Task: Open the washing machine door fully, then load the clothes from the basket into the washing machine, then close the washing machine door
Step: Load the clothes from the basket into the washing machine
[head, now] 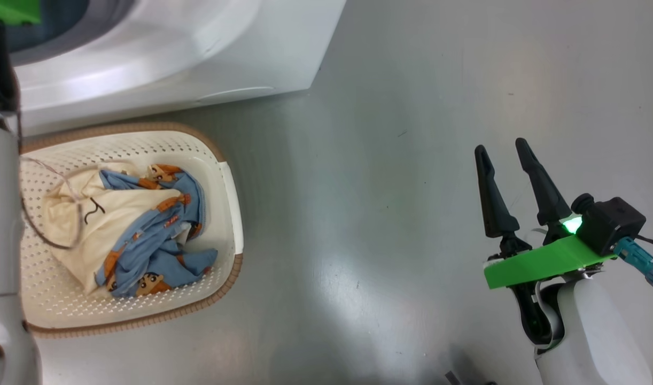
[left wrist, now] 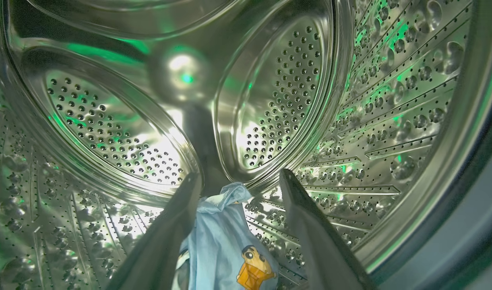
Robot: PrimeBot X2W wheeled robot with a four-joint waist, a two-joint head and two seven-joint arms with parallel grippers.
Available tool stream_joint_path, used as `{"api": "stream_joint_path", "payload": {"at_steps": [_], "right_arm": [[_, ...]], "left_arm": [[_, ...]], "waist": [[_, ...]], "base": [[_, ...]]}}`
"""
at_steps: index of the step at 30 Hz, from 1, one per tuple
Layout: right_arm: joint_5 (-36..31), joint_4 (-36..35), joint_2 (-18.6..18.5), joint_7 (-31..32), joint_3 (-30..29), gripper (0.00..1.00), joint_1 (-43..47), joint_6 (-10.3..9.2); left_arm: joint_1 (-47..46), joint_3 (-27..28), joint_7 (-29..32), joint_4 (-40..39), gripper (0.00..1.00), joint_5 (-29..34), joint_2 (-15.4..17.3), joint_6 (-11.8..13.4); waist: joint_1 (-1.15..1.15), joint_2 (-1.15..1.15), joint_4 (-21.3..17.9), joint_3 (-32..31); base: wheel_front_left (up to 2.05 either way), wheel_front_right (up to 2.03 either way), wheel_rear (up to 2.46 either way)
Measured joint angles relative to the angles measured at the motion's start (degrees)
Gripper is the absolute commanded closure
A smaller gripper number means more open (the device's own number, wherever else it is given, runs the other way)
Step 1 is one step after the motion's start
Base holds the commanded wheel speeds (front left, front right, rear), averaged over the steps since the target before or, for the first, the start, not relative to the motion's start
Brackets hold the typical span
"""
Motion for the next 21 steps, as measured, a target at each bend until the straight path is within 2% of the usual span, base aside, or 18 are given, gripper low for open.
{"api": "stream_joint_path", "payload": {"at_steps": [21], "right_arm": [[-0.25, 0.9, -0.14, 0.0, -1.21, 0.0, 2.33, 0.0]], "left_arm": [[13.32, -0.09, -0.52, -7.79, 0.0, -0.91, -0.43, 2.8]], "waist": [[0.0, 0.0, 0.77, -5.0]], "base": [[0.0, 0.0, 0.0]]}}
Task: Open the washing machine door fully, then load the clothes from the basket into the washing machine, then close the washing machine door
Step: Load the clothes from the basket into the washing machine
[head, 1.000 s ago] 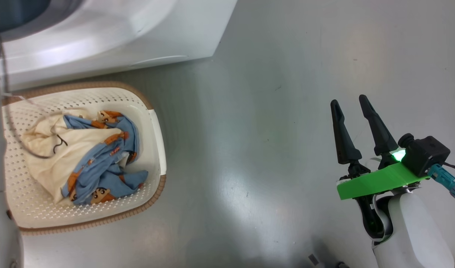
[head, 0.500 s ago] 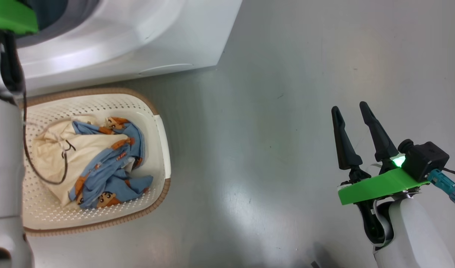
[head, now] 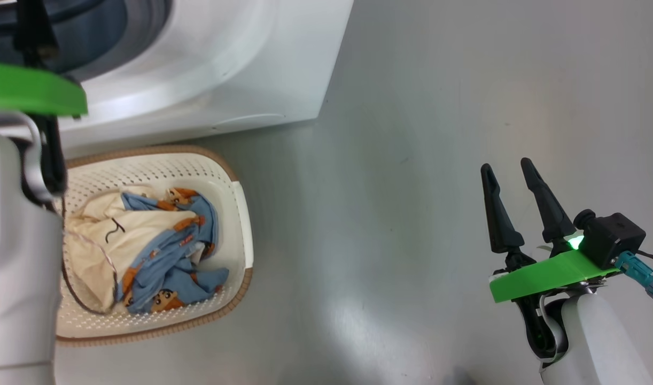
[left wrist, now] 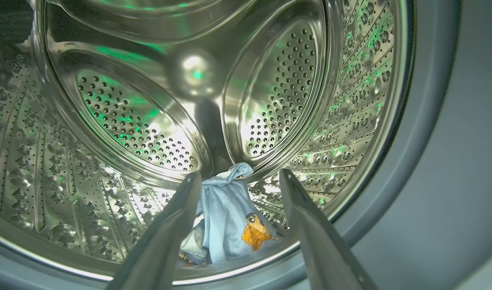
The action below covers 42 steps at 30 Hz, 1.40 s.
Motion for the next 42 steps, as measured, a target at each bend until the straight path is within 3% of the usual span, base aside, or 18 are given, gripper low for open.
{"api": "stream_joint_path", "payload": {"at_steps": [12, 25, 42], "right_arm": [[-0.7, 0.84, -0.08, 0.0, 0.01, 0.0, 1.94, 0.0], [-0.85, 1.7, -0.08, 0.0, 0.1, 0.0, 4.98, 0.0], [-1.96, 1.79, -0.07, 0.0, 0.3, 0.0, 9.8, 0.0]], "left_arm": [[13.23, 0.42, -0.24, -6.34, 0.0, -0.14, -0.54, 1.75], [32.64, 5.6, -0.24, -17.13, 0.0, 0.7, -3.16, 4.19], [50.35, 9.51, -0.24, -23.82, 0.0, 6.41, -7.24, 3.65]], "waist": [[0.0, 0.0, 0.29, -5.44], [0.0, 0.0, -0.09, -13.5], [0.0, 0.0, -0.02, -23.1]], "base": [[0.0, 0.0, 0.0], [0.0, 0.0, 0.0], [0.0, 0.0, 0.0]]}}
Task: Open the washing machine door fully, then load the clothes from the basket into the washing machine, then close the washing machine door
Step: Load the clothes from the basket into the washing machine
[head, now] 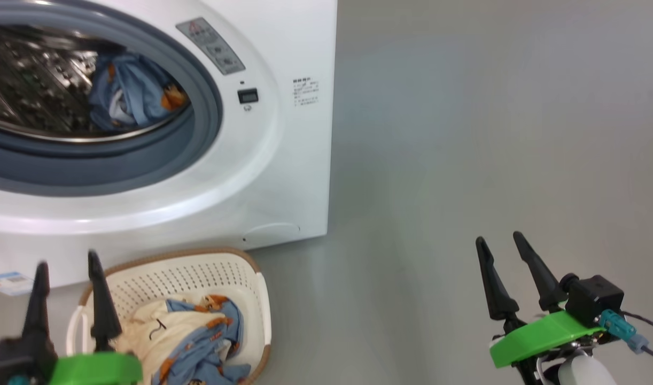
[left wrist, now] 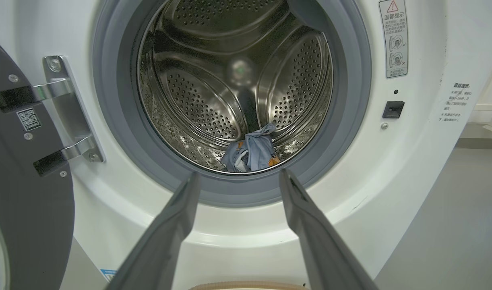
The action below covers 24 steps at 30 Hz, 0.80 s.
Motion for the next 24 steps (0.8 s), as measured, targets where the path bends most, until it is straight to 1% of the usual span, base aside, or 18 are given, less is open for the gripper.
{"api": "stream_joint_path", "payload": {"at_steps": [13, 24], "right_arm": [[-1.83, -0.53, 0.0, 0.0, -0.02, 0.0, 3.58, 0.0], [-2.44, -0.68, -0.03, 0.01, -0.04, 0.0, 5.34, 0.0]], "left_arm": [[11.7, 0.74, 0.01, -2.91, 0.0, 2.27, -2.13, -0.43], [16.59, 0.66, 0.01, -3.19, 0.0, 2.21, -2.64, -0.23]], "waist": [[0.0, 0.0, 0.23, -5.97], [0.0, 0.0, 1.36, -8.9]], "base": [[0.0, 0.0, 0.0], [0.0, 0.0, 0.0]]}}
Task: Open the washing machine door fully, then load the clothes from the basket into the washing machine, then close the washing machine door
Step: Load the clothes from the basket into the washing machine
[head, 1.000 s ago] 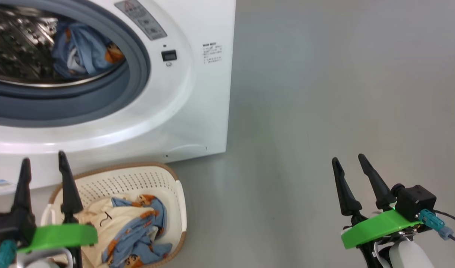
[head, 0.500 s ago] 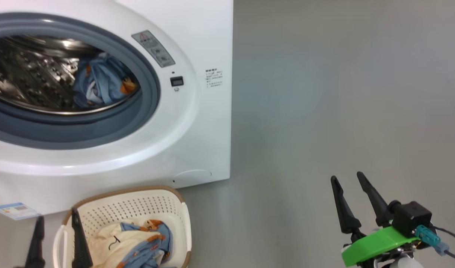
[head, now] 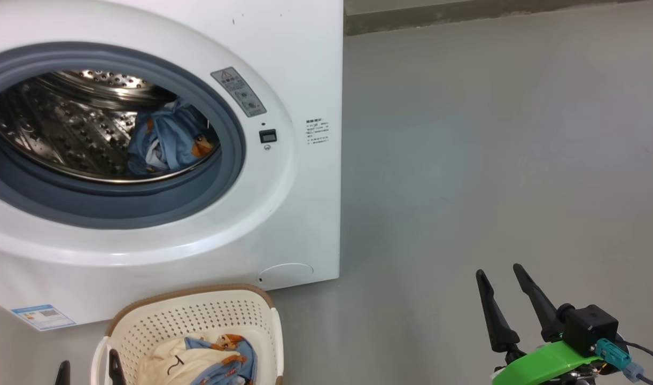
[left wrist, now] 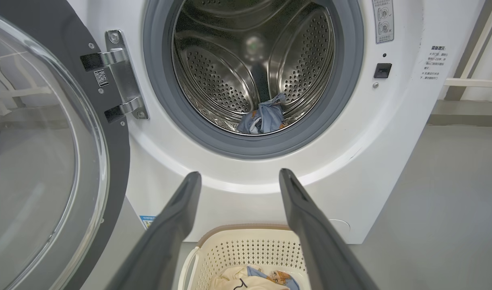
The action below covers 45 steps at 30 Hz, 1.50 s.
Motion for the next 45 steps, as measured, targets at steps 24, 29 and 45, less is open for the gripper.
{"api": "stream_joint_path", "payload": {"at_steps": [24, 29, 45], "right_arm": [[-0.43, -0.92, 0.02, 0.0, -0.2, 0.0, 1.22, 0.0], [-0.43, -1.29, 0.0, 0.0, -0.22, 0.0, 1.14, 0.0], [0.51, -3.43, -1.25, -0.01, -0.56, 0.0, -4.48, 0.0]], "left_arm": [[2.36, -3.57, 0.0, -0.99, 0.0, -2.08, -0.14, 3.3], [1.9, -4.94, 0.01, 0.23, 0.0, -3.01, -0.15, 3.3], [-12.12, -5.3, 0.01, 9.69, 0.0, -3.33, -0.35, -1.36]], "waist": [[0.0, 0.0, 1.55, 0.72], [0.0, 0.0, 1.57, 2.55], [0.0, 0.0, 0.67, 14.76]], "base": [[0.0, 0.0, 0.0], [0.0, 0.0, 0.0], [0.0, 0.0, 0.0]]}}
